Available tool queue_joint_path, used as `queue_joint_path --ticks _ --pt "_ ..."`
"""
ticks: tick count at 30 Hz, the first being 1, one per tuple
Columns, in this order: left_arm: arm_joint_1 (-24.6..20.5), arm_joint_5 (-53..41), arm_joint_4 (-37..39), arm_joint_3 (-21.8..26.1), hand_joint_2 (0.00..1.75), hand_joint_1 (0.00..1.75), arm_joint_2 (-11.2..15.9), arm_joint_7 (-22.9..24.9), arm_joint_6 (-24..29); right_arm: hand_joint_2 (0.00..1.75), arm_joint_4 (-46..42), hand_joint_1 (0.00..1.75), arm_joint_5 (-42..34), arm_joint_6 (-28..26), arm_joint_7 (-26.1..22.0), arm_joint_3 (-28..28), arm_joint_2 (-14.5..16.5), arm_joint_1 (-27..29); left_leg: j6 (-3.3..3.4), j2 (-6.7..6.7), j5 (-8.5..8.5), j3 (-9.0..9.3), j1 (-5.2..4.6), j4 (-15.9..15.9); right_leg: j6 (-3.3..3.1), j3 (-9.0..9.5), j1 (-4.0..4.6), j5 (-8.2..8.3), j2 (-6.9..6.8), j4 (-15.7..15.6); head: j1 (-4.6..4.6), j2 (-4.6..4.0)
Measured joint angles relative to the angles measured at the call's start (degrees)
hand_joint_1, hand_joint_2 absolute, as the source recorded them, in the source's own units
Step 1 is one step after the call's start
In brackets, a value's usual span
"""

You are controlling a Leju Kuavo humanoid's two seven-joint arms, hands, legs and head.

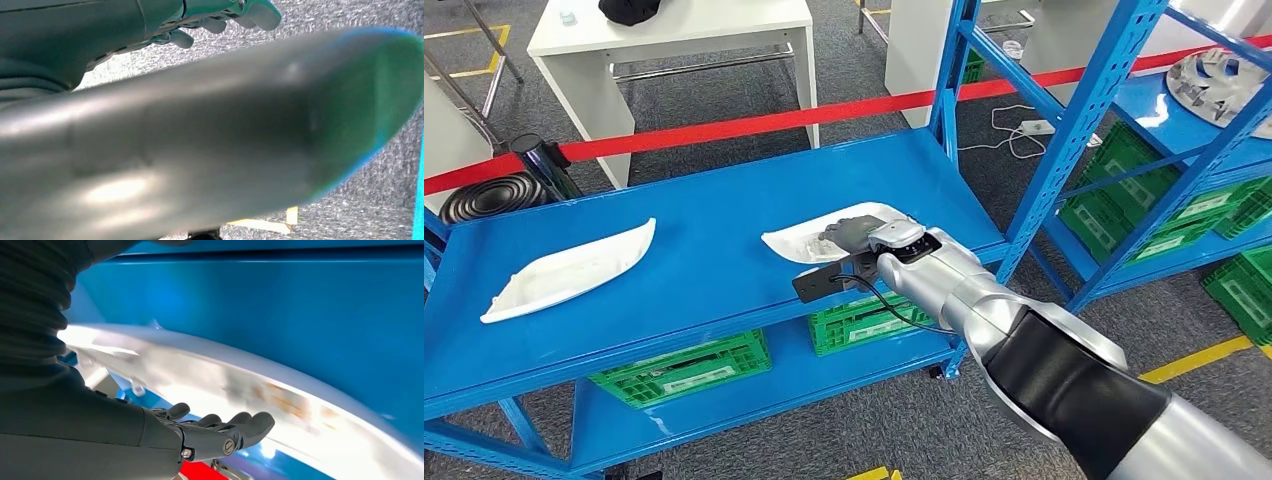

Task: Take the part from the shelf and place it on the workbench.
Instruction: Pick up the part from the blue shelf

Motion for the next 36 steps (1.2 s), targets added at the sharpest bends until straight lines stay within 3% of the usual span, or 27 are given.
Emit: queue_joint_path --ticks 2,3,6,7,8,10,12,14,17,18,20,22,23,24,26,28,32,34,36 --pt "0.0 -0.01 -0.02 0.0 0.0 0.0 0.06 0.0 -0.01 1.75 0.07 0.0 -0.16 -0.11 0.05 0.01 -0.25 -0.03 -0.7 0.01 -1.0 -0.61 0.04 1.38 -0.43 0.4 -0.46 0.22 -0.05 -0.51 -0.18 0.0" --pt "-0.02 -0.02 -0.03 0.0 0.0 0.0 0.13 0.0 -0.01 1.75 0.09 0.0 -0.27 -0.15 0.04 0.01 -0.32 -0.03 -1.06 0.02 -2.21 -1.63 0.15 3.53 -0.63 0.58 -0.67 0.28 -0.08 -0.69 -0.29 0.0" --pt "0.05 -0.01 -0.02 0.0 0.0 0.0 0.32 -0.02 -0.01 1.75 0.22 0.0 -0.47 -0.11 -0.04 0.16 -0.5 0.17 -1.88 0.05 -6.1 -6.57 0.71 13.16 -0.87 0.63 -0.8 0.19 -0.03 -0.7 -0.46 0.0" --pt "0.13 0.0 -0.01 0.0 0.0 0.0 0.37 -0.03 -0.01 1.75 0.3 0.0 -0.5 -0.07 -0.04 0.26 -0.58 0.29 -2.06 0.05 -6.01 -7.5 0.89 14.58 -0.81 0.64 -0.88 0.14 -0.02 -0.67 -0.45 0.0" --pt "0.19 0.01 -0.01 0.0 0.0 0.0 0.41 -0.03 -0.01 1.75 0.37 0.0 -0.5 -0.05 -0.04 0.35 -0.67 0.39 -2.23 0.06 -4.86 -7.42 1.06 13.96 -0.68 0.65 -1.01 0.06 -0.02 -0.6 -0.45 0.0" --pt "0.2 0.07 0.0 0.0 0.0 0.0 0.51 -0.08 -0.01 1.75 0.43 0.06 -0.54 -0.02 -0.08 0.48 -0.79 0.41 -2.63 0.12 -1.02 -4.72 1.45 7.73 -0.13 0.65 -1.33 -0.24 0.0 -0.23 -0.46 0.0" --pt "0.15 0.11 0.01 0.0 0.0 0.0 0.58 -0.15 -0.02 1.75 0.44 0.93 -0.62 0.01 -0.13 0.57 -0.95 0.28 -2.46 0.04 0.76 -1.9 1.52 2.07 0.74 0.46 -1.32 -0.59 0.1 0.31 -0.57 0.0" --pt "0.21 0.19 0.02 0.01 0.0 0.0 0.66 -0.2 -0.03 1.75 0.45 1.75 -0.74 0.08 -0.2 0.61 -1.1 0.21 -1.5 -0.1 0.53 -1.21 1.3 0.82 1.56 0.38 -1.16 -0.58 0.18 0.33 -0.55 0.0" --pt "0.37 0.5 0.01 0.02 0.0 0.0 0.74 -0.3 -0.02 1.75 0.46 1.75 -0.84 0.13 -0.17 0.66 -1.26 0.16 0.02 -0.08 0.82 -1.24 1.4 0.7 2.4 -0.08 -1.35 -1.37 0.13 1.33 -0.4 0.0" --pt "0.38 0.65 0.01 0.02 0.0 0.0 0.75 -0.39 -0.01 1.75 0.46 1.75 -0.86 0.11 -0.04 0.7 -1.33 0.13 0.39 -0.07 0.91 -1.2 1.44 0.61 2.54 -1.05 -1.37 -2.66 0.11 3.5 -0.36 0.0" --pt "0.56 0.94 0.01 0.02 0.0 0.0 0.8 -0.55 -0.01 1.75 0.5 1.75 -0.97 0.11 0.29 0.8 -1.48 0.14 0.87 -0.06 0.92 -1.25 1.24 0.61 2.63 -4.48 -1.25 -6.17 0.07 10.95 -0.27 0.0" --pt "0.95 1.11 0.02 0.03 0.0 0.0 0.91 -0.68 0.01 1.75 0.61 1.75 -1.28 0.22 0.6 0.91 -1.72 0.23 1.08 -0.09 0.89 -1.28 0.86 0.63 2.37 -7.29 -0.98 -7.7 0.08 16.52 -0.24 0.0" --pt "1.11 1.15 0.02 0.04 0.44 0.0 0.96 -0.83 0.01 1.75 0.66 1.75 -1.46 0.3 0.68 0.93 -1.89 0.25 1.16 -0.12 0.87 -1.26 0.66 0.65 2.07 -7.31 -0.8 -6.99 0.08 16.35 -0.24 0.0" --pt "1.22 1.16 0.02 0.04 0.87 0.0 0.99 -1.13 0.0 1.75 0.7 1.75 -1.71 0.33 0.73 0.94 -2.11 0.18 1.2 -0.17 0.86 -1.21 0.46 0.66 1.6 -6.09 -0.56 -5.34 0.09 13.78 -0.24 0.0" --pt "1.27 1.13 0.01 0.04 1.75 0.0 0.97 -2.3 -0.35 1.75 0.7 1.75 -2.05 0.15 0.64 0.94 -2.64 -0.16 1.19 -0.26 0.82 -1.09 0.08 0.69 0.4 -2.01 0.09 -2.06 0.0 5.61 -0.28 0.0" --pt "1.28 1.11 -0.03 0.04 1.75 0.0 0.97 -3.97 -1.19 1.75 0.7 1.75 -2.31 -0.2 0.56 0.94 -3.04 -0.64 0.95 -0.24 0.77 -1.05 -0.07 0.66 -0.23 0.32 0.64 -0.94 -0.2 0.81 -0.25 0.0" --pt "1.31 1.17 -0.06 0.04 1.75 0.0 1.1 -5.74 -2.4 1.75 0.7 1.75 -2.64 -0.72 0.63 0.94 -3.65 -0.87 -0.19 -0.12 0.12 -1.03 -0.06 1.14 -0.73 1.28 0.38 -0.65 -0.32 -0.35 -0.21 0.0" --pt "1.33 1.26 -0.07 0.04 1.75 0.0 1.2 -5.94 -2.49 1.75 0.7 1.75 -2.68 -0.98 0.71 0.94 -3.77 -0.9 -0.95 -0.09 -2.6 -3.01 0.14 5.61 -1.1 1.69 -0.07 -0.37 -0.43 -0.79 -0.41 0.0" --pt "1.42 1.4 -0.07 0.04 1.75 0.0 1.33 -5.96 -2.54 1.75 0.7 1.75 -2.71 -1.09 0.75 0.93 -3.86 -0.79 -1.66 -0.05 -5.99 -6.51 0.53 13.03 -1.24 1.67 -0.25 -0.35 -0.44 -0.79 -0.53 0.0"
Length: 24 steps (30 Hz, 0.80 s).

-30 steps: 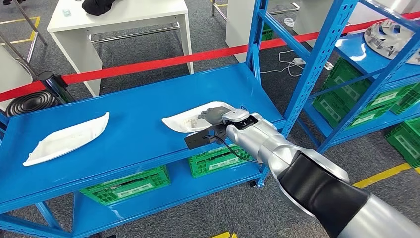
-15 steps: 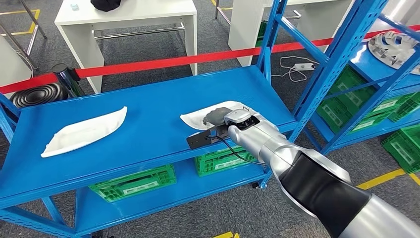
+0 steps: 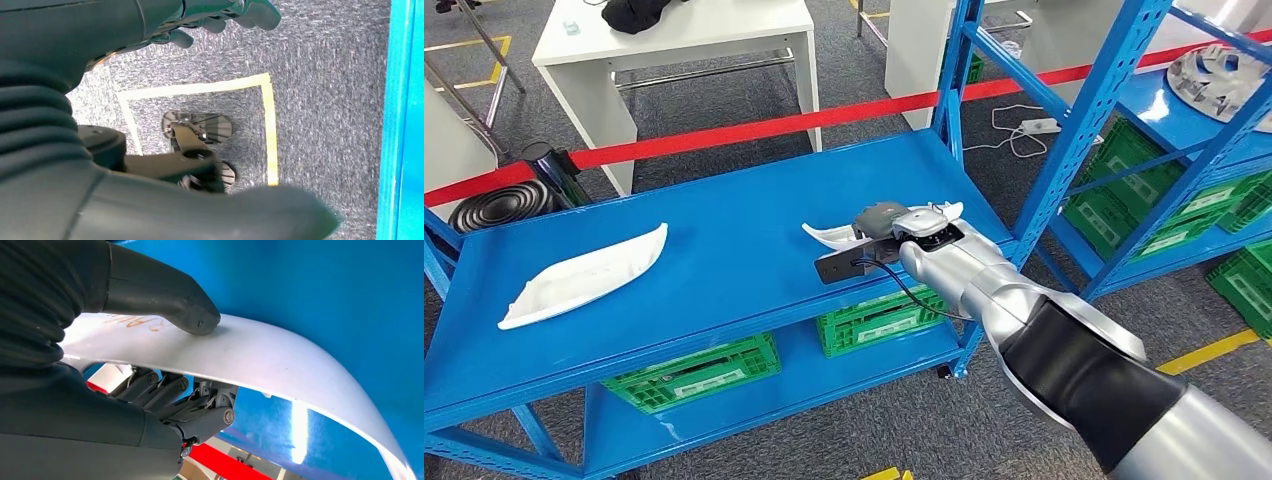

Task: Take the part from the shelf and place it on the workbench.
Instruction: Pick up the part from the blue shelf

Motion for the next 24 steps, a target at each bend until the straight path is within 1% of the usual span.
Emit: queue_joint_path --ticks 1,2,3,4,5,6,7,8,9,10,11,12,13,15,16,17,18,19,20,21,22,23,24 --pt "0.07 0.1 0.0 0.0 1.75 0.0 0.09 0.01 -0.1 1.75 0.0 1.75 0.0 -0.01 -0.01 0.0 -0.04 0.09 -0.3 0.02 -0.54 -1.14 0.2 2.37 0.03 -0.01 -0.09 -0.01 0.0 0.01 0.0 0.0" --pt "0.12 0.24 0.0 0.0 1.75 0.0 0.16 -0.07 -0.26 1.75 0.0 1.75 -0.01 -0.02 -0.01 0.01 -0.08 0.14 -0.57 0.04 0.0 -1.31 0.4 2.71 0.13 -0.01 -0.21 -0.02 0.01 0.05 0.01 0.0" --pt "0.15 0.41 -0.01 0.0 1.75 0.0 0.23 -0.28 -0.5 1.75 0.0 1.75 -0.02 -0.01 -0.02 0.01 -0.13 0.13 -0.82 0.09 1.56 -0.29 0.62 0.66 0.31 -0.01 -0.38 -0.06 0.03 0.14 0.01 0.0" --pt "0.15 0.66 -0.01 0.0 1.75 0.0 0.29 -0.7 -0.83 1.75 0.0 1.75 -0.07 0.01 -0.02 0.01 -0.18 0.07 -1.08 0.17 3.6 1.67 0.87 -3.16 0.59 -0.01 -0.56 -0.17 0.05 0.34 0.0 0.0" --pt "0.13 0.93 -0.01 0.0 1.75 0.0 0.33 -1.27 -1.22 1.75 0.0 1.75 -0.12 0.01 -0.01 0.01 -0.26 -0.02 -1.21 0.21 4.98 3.71 1.01 -7.11 0.97 -0.08 -0.64 -0.33 0.09 0.62 -0.04 0.0" --pt "0.1 1.2 -0.02 0.0 1.75 0.0 0.34 -1.97 -1.65 1.75 0.0 1.75 -0.19 0.02 0.0 0.01 -0.41 -0.12 -0.99 0.15 5.9 5.34 1.1 -10.19 1.42 -0.19 -0.63 -0.49 0.15 0.92 -0.03 0.0" --pt "0.1 1.46 -0.02 0.01 1.75 0.0 0.35 -2.74 -2.04 1.75 0.0 1.75 -0.27 0.0 -0.02 0.0 -0.57 -0.2 -0.61 0.08 6.15 6.26 1.07 -11.93 1.85 -0.3 -0.57 -0.58 0.2 1.1 0.01 0.0" --pt "0.09 1.64 -0.02 0.01 1.75 0.0 0.34 -3.47 -2.4 1.75 0.0 1.75 -0.33 -0.02 -0.03 0.01 -0.75 -0.24 -0.07 -0.02 5.92 6.45 0.93 -12.34 2.27 -0.36 -0.51 -0.55 0.25 1.09 0.04 0.0" --pt "0.1 1.71 -0.03 0.02 1.75 0.0 0.35 -4.2 -2.64 1.75 0.0 1.75 -0.39 -0.03 -0.07 0.01 -0.93 -0.25 0.54 -0.1 6.07 6.45 0.88 -12.4 2.65 -0.35 -0.52 -0.45 0.3 0.96 0.11 0.0" --pt "0.09 1.53 -0.04 0.02 1.75 0.0 0.35 -4.81 -2.76 1.75 0.0 1.75 -0.45 -0.04 -0.15 0.0 -1.09 -0.23 0.97 -0.06 6.19 6.43 0.89 -12.47 2.98 -0.33 -0.6 -0.41 0.31 0.89 0.14 0.0" --pt "0.03 1.08 -0.08 -0.01 1.75 0.0 0.35 -5.28 -2.68 1.75 0.0 1.75 -0.49 -0.04 -0.24 0.01 -1.25 -0.22 1.39 -0.05 6.33 6.42 0.95 -12.56 3.27 -0.5 -0.69 -0.78 0.32 1.34 0.17 0.0" --pt "-0.07 0.46 -0.13 -0.08 1.75 0.0 0.36 -5.62 -2.32 1.75 0.0 1.75 -0.52 -0.03 -0.34 0.0 -1.39 -0.23 1.76 -0.03 6.48 6.39 1.04 -12.66 3.51 -1.17 -0.73 -1.79 0.32 2.84 0.23 0.0" --pt "-0.2 -0.22 -0.19 -0.17 1.75 0.0 0.37 -5.8 -1.7 1.75 0.0 1.75 -0.58 0.0 -0.41 0.0 -1.54 -0.21 2.05 -0.01 6.58 6.33 1.07 -12.71 3.7 -2.45 -0.77 -3.4 0.33 5.62 0.28 0.0" --pt "-0.42 -1.05 -0.33 -0.37 1.75 0.0 0.4 -5.93 -0.17 1.75 0.0 1.75 -0.68 0.07 -0.52 0.0 -1.74 -0.06 2.33 0.0 6.64 6.1 0.92 -12.68 3.89 -6.21 -0.76 -7.08 0.36 13.44 0.35 0.0" --pt "-0.48 -1.19 -0.39 -0.44 1.75 0.0 0.44 -5.89 0.49 1.75 0.0 1.75 -0.74 0.09 -0.56 0.01 -1.83 0.04 2.38 0.01 6.66 6.02 0.83 -12.67 3.89 -7.69 -0.76 -7.97 0.36 16.4 0.35 0.0" --pt "-0.55 -1.23 -0.45 -0.5 1.75 0.0 0.49 -5.78 0.93 1.75 0.0 1.75 -0.8 0.09 -0.61 0.01 -1.87 0.1 2.4 0.01 6.66 6.0 0.77 -12.65 3.8 -8.17 -0.75 -7.74 0.37 17.32 0.35 0.0" --pt "-0.64 -1.24 -0.49 -0.54 1.75 0.0 0.53 -5.64 1.14 1.75 0.0 1.75 -0.86 0.09 -0.64 0.02 -1.92 0.09 2.39 0.01 6.66 6.04 0.74 -12.63 3.63 -7.47 -0.72 -6.45 0.36 15.88 0.35 0.0" --pt "-0.79 -1.19 -0.49 -0.57 1.75 0.0 0.56 -5.49 1.14 1.75 0.0 1.75 -0.93 0.07 -0.67 0.01 -1.96 0.0 2.37 0.0 6.65 6.1 0.72 -12.62 3.38 -5.7 -0.69 -4.49 0.37 12.38 0.35 0.0" --pt "-1.01 -1.01 -0.49 -0.58 1.75 0.0 0.56 -5.27 1.01 1.75 0.0 1.75 -0.99 0.02 -0.66 0.01 -2.04 -0.18 2.3 -0.01 6.65 6.15 0.7 -12.61 3.1 -3.53 -0.61 -2.78 0.37 7.98 0.34 0.0" --pt "-1.25 -0.68 -0.49 -0.58 1.75 0.0 0.55 -4.95 0.93 1.75 -0.01 1.75 -1.03 -0.14 -0.56 0.0 -2.11 -0.42 2.11 -0.07 6.67 6.14 0.61 -12.6 2.87 -1.76 -0.46 -1.52 0.36 4.32 0.34 0.0" --pt "-1.45 -0.29 -0.48 -0.58 1.75 0.0 0.54 -4.52 0.99 1.75 -0.01 1.75 -1.06 -0.38 -0.37 0.0 -2.22 -0.69 1.84 -0.11 6.7 6.09 0.55 -12.63 2.66 -0.66 -0.3 -0.9 0.35 1.92 0.34 0.0" --pt "-1.56 0.13 -0.48 -0.57 1.75 0.0 0.53 -4.06 1.13 1.75 -0.02 1.75 -1.08 -0.7 -0.09 0.0 -2.41 -0.99 1.5 -0.16 6.76 6.04 0.51 -12.72 2.5 -0.29 -0.13 -0.84 0.35 0.93 0.34 0.0" --pt "-1.58 0.44 -0.48 -0.57 1.75 0.0 0.52 -3.62 1.31 1.75 -0.02 1.75 -1.11 -1.05 0.26 0.01 -2.62 -1.3 1.13 -0.21 6.84 6.02 0.49 -12.87 2.33 -0.35 0.01 -0.73 0.35 0.9 0.35 0.0"
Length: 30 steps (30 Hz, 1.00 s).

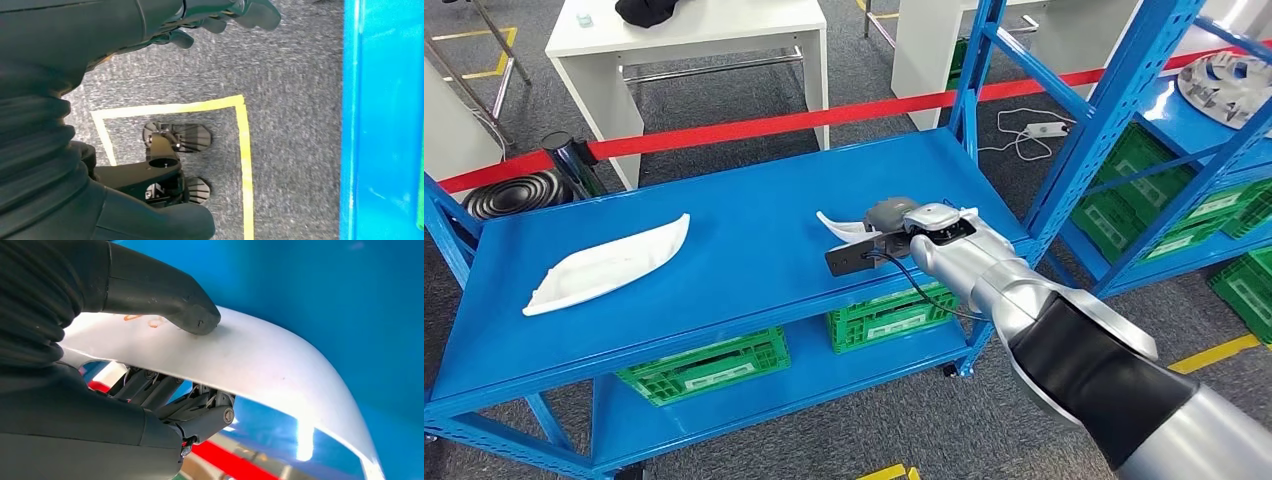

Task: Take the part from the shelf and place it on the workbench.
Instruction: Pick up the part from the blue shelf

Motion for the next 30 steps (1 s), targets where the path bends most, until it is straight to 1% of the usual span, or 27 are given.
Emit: queue_joint_path --ticks 2,3,4,6,7,8,9,10,11,12,13,14,15,17,18,19,20,21,22,23,24,25,26,27,28,29,30 --pt "0.08 0.31 0.0 0.01 1.75 0.0 0.0 0.56 0.21 1.75 -0.08 1.75 -0.07 -0.54 0.71 0.01 -0.52 -0.89 -0.63 0.03 -0.27 -0.28 -0.01 0.18 -0.66 0.08 -0.3 0.35 -0.07 -0.35 -0.03 0.0" --pt "0.1 0.38 0.01 0.02 1.75 0.0 -0.01 0.72 0.26 1.75 -0.14 1.75 -0.11 -0.67 0.95 0.01 -0.78 -1.5 -0.89 0.08 -1.1 -0.84 -0.03 1.33 -1.03 0.15 -0.5 0.54 -0.12 -0.58 -0.11 0.0" --pt "0.12 0.44 0.01 0.02 1.75 0.0 0.0 0.8 0.3 1.75 -0.21 1.75 -0.14 -0.73 1.12 0.0 -1.02 -2.14 -1.12 0.14 -2.51 -1.97 -0.02 3.74 -1.33 0.24 -0.69 0.69 -0.17 -0.77 -0.18 0.0" --pt "0.23 0.55 0.02 0.02 1.75 0.0 0.02 0.91 0.35 1.75 -0.28 1.75 -0.15 -0.71 1.18 -0.01 -1.39 -3.07 -1.45 0.23 -6.06 -5.44 0.06 11.29 -1.6 0.24 -0.66 0.68 -0.18 -0.78 -0.28 0.0" --pt "0.31 0.57 0.02 0.02 1.75 0.0 0.04 0.96 0.36 1.75 -0.28 1.75 -0.14 -0.69 1.19 -0.01 -1.48 -3.26 -1.58 0.24 -7.13 -7.12 0.09 14.7 -1.63 0.25 -0.63 0.65 -0.16 -0.76 -0.27 0.0" --pt "0.36 0.59 0.02 0.02 1.75 0.0 0.05 1.01 0.37 1.75 -0.28 1.75 -0.14 -0.69 1.18 -0.01 -1.54 -3.32 -1.63 0.25 -7.18 -8.05 0.09 16.35 -1.64 0.25 -0.62 0.62 -0.13 -0.73 -0.27 0.0" --pt "0.38 0.59 0.02 0.02 1.75 0.0 0.07 1.04 0.37 1.75 -0.29 1.75 -0.15 -0.7 1.17 -0.01 -1.57 -3.33 -1.63 0.26 -6.1 -7.89 0.09 15.73 -1.59 0.27 -0.63 0.57 -0.1 -0.66 -0.27 0.0" --pt "0.36 0.59 0.01 0.02 1.75 0.0 0.09 1.06 0.38 1.75 -0.3 1.75 -0.15 -0.71 1.17 -0.01 -1.59 -3.37 -1.57 0.29 -4.13 -6.64 0.1 12.82 -1.48 0.31 -0.65 0.48 -0.07 -0.56 -0.27 0.0" --pt "0.33 0.59 0.01 0.02 1.75 0.0 0.12 1.1 0.45 1.75 -0.3 1.75 -0.16 -0.74 1.21 -0.01 -1.61 -3.47 -1.44 0.37 -2.0 -4.71 0.1 8.51 -1.29 0.34 -0.67 0.33 -0.05 -0.4 -0.27 0.0" --pt "0.3 0.59 0.01 0.02 1.75 0.0 0.14 1.2 0.59 1.75 -0.31 1.75 -0.16 -0.81 1.34 -0.01 -1.66 -3.64 -1.25 0.44 -0.56 -2.79 0.01 4.6 -1.02 0.28 -0.59 0.16 -0.03 -0.18 -0.29 0.0" --pt "0.29 0.61 0.01 0.02 1.75 0.0 0.16 1.39 0.83 1.75 -0.32 1.75 -0.14 -0.87 1.55 -0.01 -1.78 -3.94 -0.94 0.48 0.23 -1.46 -0.04 1.84 -0.72 0.19 -0.49 0.04 -0.02 0.0 -0.27 0.0" --pt "0.35 0.63 0.01 0.03 1.75 0.0 0.17 1.63 1.11 1.75 -0.37 1.75 -0.1 -0.84 1.83 -0.01 -1.95 -4.45 -0.6 0.5 0.37 -0.82 -0.15 0.45 -0.4 0.08 -0.41 -0.01 -0.01 0.1 -0.27 0.0" --pt "0.43 0.66 0.02 0.04 1.75 0.0 0.18 1.85 1.37 1.75 -0.45 1.75 -0.07 -0.6 2.11 -0.01 -2.19 -5.31 -0.22 0.46 0.2 -0.74 -0.33 0.32 -0.07 -0.04 -0.39 0.03 0.0 0.09 -0.27 0.0" --pt "0.63 0.73 0.02 0.08 1.75 0.0 0.2 2.13 1.75 1.75 -0.6 1.75 0.03 0.91 2.43 -0.01 -2.91 -8.39 0.63 0.38 0.49 -0.91 -0.38 0.11 0.61 -0.21 -0.64 -0.15 -0.02 0.24 -0.26 0.0" --pt "0.7 0.78 0.02 0.1 1.75 0.0 0.21 2.18 1.88 1.75 -0.63 1.75 0.05 1.99 2.42 -0.01 -3.4 -10.48 1.02 0.34 0.65 -0.95 -0.34 -0.04 0.9 -0.61 -0.73 -0.91 -0.02 1.13 -0.21 0.0" --pt "0.77 0.86 0.02 0.13 1.75 0.0 0.21 2.23 2.01 1.75 -0.64 1.75 0.07 3.1 2.37 -0.01 -3.89 -12.72 1.33 0.31 0.8 -0.99 -0.24 -0.19 1.11 -1.45 -0.77 -2.33 0.0 3.11 -0.13 0.0" --pt "0.86 1.0 0.02 0.16 1.75 0.0 0.22 2.27 2.15 1.75 -0.65 1.75 0.05 4.0 2.29 -0.01 -4.27 -14.9 1.5 0.28 0.86 -1.05 -0.21 -0.24 1.25 -2.79 -0.78 -4.26 0.03 6.25 -0.04 0.0" --pt "0.98 1.13 0.02 0.19 1.75 0.0 0.22 2.33 2.32 1.75 -0.69 1.75 0.01 4.76 2.25 -0.01 -4.58 -17.01 1.61 0.27 0.87 -1.11 -0.23 -0.23 1.35 -4.51 -0.74 -6.32 0.04 10.21 0.03 0.0" --pt "1.09 1.26 0.02 0.23 1.75 0.0 0.22 2.4 2.47 1.75 -0.77 1.75 -0.03 5.3 2.28 -0.01 -4.78 -18.86 1.65 0.27 0.86 -1.14 -0.25 -0.21 1.43 -6.14 -0.72 -7.87 0.05 13.98 0.07 0.0" --pt "1.17 1.36 0.02 0.28 1.75 0.0 0.22 2.46 2.62 1.75 -0.89 1.75 -0.06 5.76 2.37 -0.02 -4.96 -20.61 1.66 0.27 0.84 -1.13 -0.26 -0.17 1.46 -7.2 -0.71 -8.41 0.05 16.38 0.07 0.0" --pt "1.21 1.39 0.02 0.32 1.75 0.0 0.22 2.5 2.76 1.75 -1.06 1.75 -0.06 6.13 2.48 -0.03 -5.14 -22.23 1.67 0.25 0.81 -1.09 -0.25 -0.12 1.45 -7.37 -0.72 -7.83 0.05 16.8 0.08 0.0" --pt "1.21 1.41 0.02 0.36 1.75 0.0 0.21 2.55 2.87 1.75 -1.3 1.75 -0.04 6.51 2.6 -0.07 -5.29 -23.83 1.63 0.21 0.75 -1.03 -0.24 -0.05 1.4 -6.42 -0.76 -6.09 0.04 14.72 0.09 0.0" --pt "1.2 1.41 0.02 0.37 1.75 0.0 0.21 2.61 3.0 1.75 -1.6 1.75 -0.04 6.88 2.73 -0.16 -5.4 -25.48 1.53 0.17 0.66 -0.96 -0.23 0.03 1.3 -4.68 -0.8 -3.68 0.02 10.79 0.1 0.0" --pt "1.18 1.39 0.02 0.37 1.75 0.0 0.2 2.72 3.15 1.75 -1.96 1.75 -0.07 7.17 2.8 -0.28 -5.47 -27.02 1.35 0.14 0.58 -0.95 -0.3 0.11 1.18 -2.81 -0.74 -1.91 0.04 6.76 0.09 0.0" --pt "1.14 1.35 0.02 0.37 1.75 0.0 0.21 2.85 3.38 1.75 -2.42 1.75 -0.12 7.54 2.85 -0.4 -5.5 -28.47 1.09 0.09 0.52 -1.0 -0.38 0.21 0.98 -1.31 -0.64 -0.69 0.09 3.28 0.1 0.0" --pt "1.12 1.29 0.02 0.37 1.75 0.0 0.21 3.0 3.68 1.75 -2.93 1.75 -0.2 7.89 2.88 -0.51 -5.52 -29.69 0.81 0.07 0.53 -1.06 -0.45 0.24 0.77 -0.48 -0.49 -0.27 0.15 1.26 0.1 0.0" --pt "1.1 1.22 0.02 0.37 1.75 0.0 0.21 3.15 3.98 1.75 -3.5 1.75 -0.35 8.33 2.93 -0.57 -5.53 -30.72 0.51 0.04 0.59 -1.11 -0.51 0.2 0.51 -0.25 -0.32 -0.51 0.22 0.66 0.09 0.0"
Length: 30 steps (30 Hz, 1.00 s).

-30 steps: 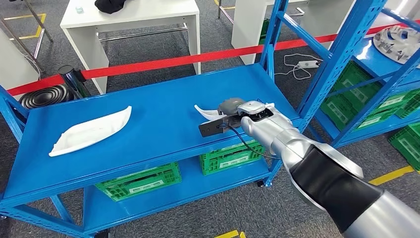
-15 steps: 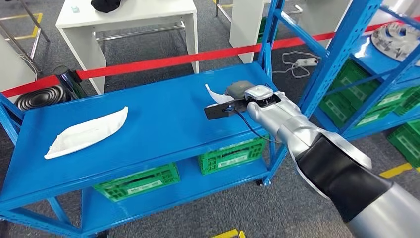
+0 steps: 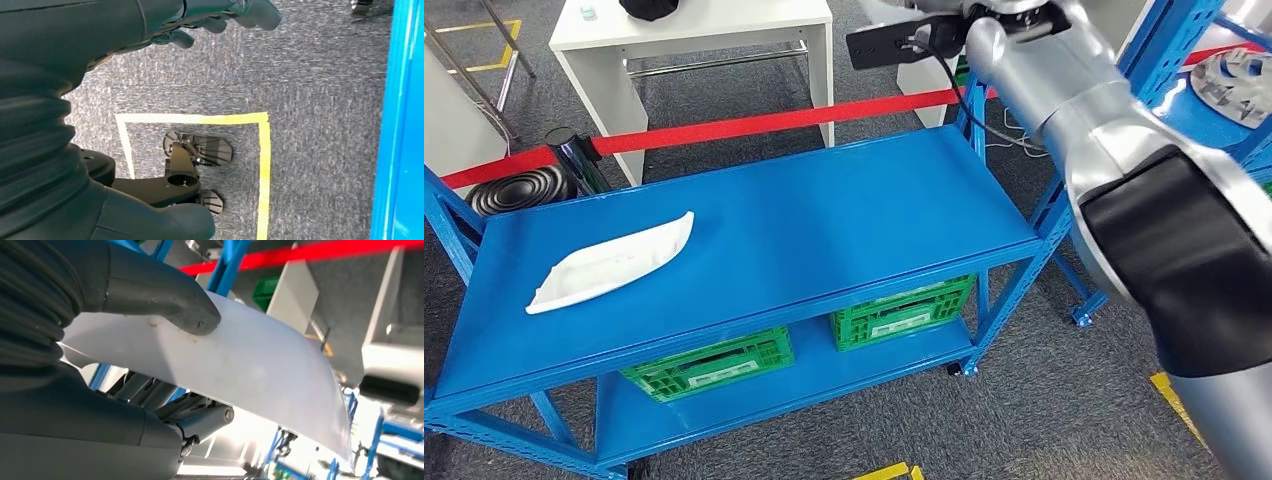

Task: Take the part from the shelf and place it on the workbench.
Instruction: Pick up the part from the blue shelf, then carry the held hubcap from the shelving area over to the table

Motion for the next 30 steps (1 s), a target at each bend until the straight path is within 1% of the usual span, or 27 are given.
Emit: queue_joint_path --ticks 2,3,4,5,7,8,9,10,11,12,13,14,15,17,18,19,20,22,23,24,25,26,27,28,29,30 --pt "0.0 -0.07 0.01 0.0 1.75 0.0 -0.02 0.21 0.39 1.75 -1.42 1.75 -0.36 1.26 0.29 -0.05 0.04 -1.85 -0.68 0.01 -0.04 -0.07 0.05 -0.04 -0.68 -0.01 -0.02 0.1 0.01 -0.26 0.02 0.0" --pt "-0.02 -0.08 0.01 0.0 1.75 0.0 -0.03 0.29 0.5 1.75 -2.25 1.75 -0.59 2.08 0.5 -0.09 0.13 -2.84 -1.04 0.07 -0.51 -0.34 0.07 0.47 -1.1 0.03 -0.15 0.19 -0.01 -0.36 -0.01 0.0" --pt "-0.04 -0.08 0.0 0.0 1.75 0.0 -0.03 0.34 0.6 1.75 -3.1 1.75 -0.83 3.0 0.68 -0.14 0.3 -3.88 -1.39 0.13 -1.51 -1.0 0.09 1.9 -1.5 0.07 -0.31 0.29 -0.03 -0.49 -0.05 0.0" --pt "-0.06 -0.07 -0.01 0.0 1.75 0.0 -0.03 0.39 0.69 1.75 -3.93 1.75 -1.23 4.05 0.82 -0.2 0.56 -4.88 -1.7 0.19 -3.09 -2.19 0.13 4.58 -1.82 0.13 -0.44 0.37 -0.05 -0.61 -0.12 0.0" --pt "-0.09 0.0 -0.01 0.0 1.75 0.0 -0.03 0.64 0.79 1.75 -5.34 1.75 -2.6 6.21 0.86 -0.3 1.21 -6.44 -2.05 0.24 -6.54 -5.54 0.19 12.14 -2.14 0.15 -0.39 0.36 0.03 -0.57 -0.2 0.0" --pt "-0.09 0.1 0.0 0.01 1.75 0.0 -0.03 0.94 0.79 1.75 -6.06 1.75 -3.61 7.25 0.8 -0.38 1.58 -6.92 -2.11 0.24 -7.35 -6.89 0.21 15.09 -2.2 0.19 -0.34 0.35 0.06 -0.52 -0.2 0.0" --pt "-0.11 0.29 0.01 0.02 1.75 0.0 -0.03 1.37 0.79 1.75 -6.79 1.75 -4.67 8.11 0.69 -0.55 1.95 -7.24 -2.07 0.24 -7.08 -7.41 0.21 16.13 -2.22 0.25 -0.29 0.34 0.1 -0.46 -0.19 0.0" --pt "-0.15 0.57 0.02 0.06 1.75 0.0 -0.03 1.95 0.74 1.75 -7.52 1.75 -5.69 8.77 0.6 -0.8 2.35 -7.49 -1.95 0.24 -5.76 -6.85 0.21 14.91 -2.23 0.32 -0.25 0.33 0.13 -0.4 -0.19 0.0" --pt "-0.24 0.89 0.03 0.12 1.75 0.0 -0.03 2.6 0.59 1.75 -8.21 1.75 -6.65 9.25 0.56 -1.15 2.78 -7.78 -1.74 0.24 -3.73 -5.37 0.19 11.69 -2.22 0.39 -0.21 0.3 0.14 -0.32 -0.2 0.0" --pt "-0.37 1.16 0.04 0.19 1.75 0.0 -0.02 3.22 0.38 1.75 -8.84 1.75 -7.54 9.66 0.62 -1.54 3.19 -8.15 -1.41 0.26 -1.9 -3.48 0.14 7.62 -2.17 0.4 -0.15 0.27 0.14 -0.25 -0.2 0.0" --pt "-0.54 1.34 0.04 0.25 1.75 0.0 -0.03 3.75 0.13 1.75 -9.35 1.75 -8.31 10.03 0.72 -1.87 3.56 -8.56 -1.12 0.28 -0.58 -1.72 0.05 3.97 -2.06 0.32 -0.03 0.26 0.14 -0.14 -0.19 0.0" --pt "-0.72 1.43 0.05 0.29 1.75 0.0 -0.05 4.16 -0.09 1.75 -9.78 1.75 -9.07 10.45 0.85 -2.12 3.85 -8.9 -0.87 0.28 0.12 -0.55 -0.02 1.47 -1.85 0.2 0.07 0.31 0.12 -0.08 -0.17 0.0" --pt "-0.85 1.43 0.07 0.33 1.75 0.0 -0.08 4.44 -0.23 1.75 -10.1 1.75 -9.81 10.91 0.97 -2.29 4.11 -9.1 -0.65 0.24 0.24 0.0 -0.1 0.28 -1.59 0.08 0.16 0.41 0.1 -0.08 -0.15 0.0" --pt "-0.96 1.4 0.08 0.42 1.75 0.0 -0.2 4.79 -0.34 1.75 -10.49 1.75 -11.55 11.74 1.09 -2.62 4.64 -9.13 -0.2 0.16 0.57 0.0 -0.05 -0.12 -0.98 -0.11 0.22 0.67 0.05 -0.17 -0.14 0.0" --pt "-1.01 1.34 0.08 0.45 1.75 0.0 -0.26 4.9 -0.35 1.75 -10.71 1.75 -12.56 12.04 0.99 -2.84 4.9 -9.11 0.15 0.18 0.88 -0.1 0.04 -0.34 -0.68 -0.27 0.2 0.29 0.03 0.11 -0.12 0.0" --pt "-1.1 1.27 0.07 0.48 1.75 0.0 -0.32 4.98 -0.35 1.75 -10.97 1.75 -13.55 12.22 0.79 -3.03 5.1 -9.13 0.52 0.23 1.22 -0.23 0.17 -0.58 -0.38 -0.71 0.15 -0.81 0.03 1.24 -0.05 0.0" --pt "-1.2 1.2 0.07 0.48 1.75 0.0 -0.4 5.06 -0.35 1.75 -11.24 1.75 -14.36 12.3 0.53 -3.16 5.24 -9.16 0.84 0.3 1.57 -0.43 0.31 -0.8 -0.06 -1.56 0.07 -2.64 0.03 3.53 0.0 0.0" --pt "-1.34 1.14 0.08 0.48 1.75 0.0 -0.48 5.18 -0.35 1.75 -11.63 1.75 -15.3 12.3 0.2 -3.21 5.48 -9.05 1.15 0.34 2.15 -1.11 0.36 -0.8 0.5 -4.08 -0.1 -7.1 0.03 10.73 0.1 0.0" --pt "-1.35 1.12 0.08 0.48 1.75 0.0 -0.52 5.23 -0.34 1.75 -11.76 1.75 -15.55 12.3 0.15 -3.21 5.61 -8.9 1.16 0.35 2.47 -1.59 0.36 -0.72 0.69 -5.1 -0.18 -8.52 0.02 13.89 0.11 0.0" --pt "-1.35 1.07 0.08 0.48 1.75 0.0 -0.53 5.24 -0.33 1.75 -11.9 1.75 -15.73 12.29 0.15 -3.2 5.75 -8.75 1.12 0.35 2.81 -2.12 0.37 -0.61 0.78 -5.33 -0.24 -8.93 0.02 15.37 0.11 0.0" --pt "-1.35 0.99 0.08 0.48 1.75 0.0 -0.54 5.25 -0.33 1.75 -12.08 1.75 -15.85 12.26 0.18 -3.2 5.92 -8.63 1.04 0.36 3.19 -2.68 0.37 -0.49 0.8 -4.47 -0.3 -8.32 0.01 14.67 0.11 0.0" --pt "-1.37 0.91 0.08 0.48 1.75 0.0 -0.56 5.26 -0.32 1.75 -12.29 1.75 -15.95 12.2 0.21 -3.2 6.11 -8.58 0.9 0.35 3.57 -3.22 0.38 -0.37 0.77 -2.46 -0.35 -6.94 0.0 11.81 0.12 0.0" --pt "-1.42 0.83 0.08 0.48 1.75 0.0 -0.59 5.27 -0.3 1.75 -12.55 1.75 -16.04 12.14 0.25 -3.2 6.34 -8.57 0.7 0.35 3.95 -3.68 0.39 -0.24 0.68 0.2 -0.38 -5.68 0.0 7.69 0.11 0.0" --pt "-1.48 0.75 0.07 0.48 1.75 0.0 -0.62 5.28 -0.27 1.75 -12.86 1.75 -16.16 12.06 0.29 -3.2 6.57 -8.55 0.41 0.3 4.37 -4.08 0.37 -0.2 0.52 2.52 -0.27 -4.76 0.03 4.05 0.09 0.0" --pt "-1.55 0.69 0.07 0.48 1.75 0.0 -0.67 5.29 -0.23 1.75 -13.17 1.75 -16.26 11.99 0.31 -3.2 6.82 -8.53 0.06 0.26 4.77 -4.31 0.36 -0.19 0.25 4.03 -0.11 -4.14 0.1 1.5 0.11 0.0" --pt "-1.65 0.63 0.07 0.48 1.75 0.0 -0.69 5.31 -0.19 1.75 -13.42 1.75 -16.33 11.93 0.34 -3.2 7.03 -8.51 -0.32 0.21 5.21 -4.44 0.35 -0.22 -0.12 4.58 0.06 -4.0 0.16 0.27 0.1 0.0"
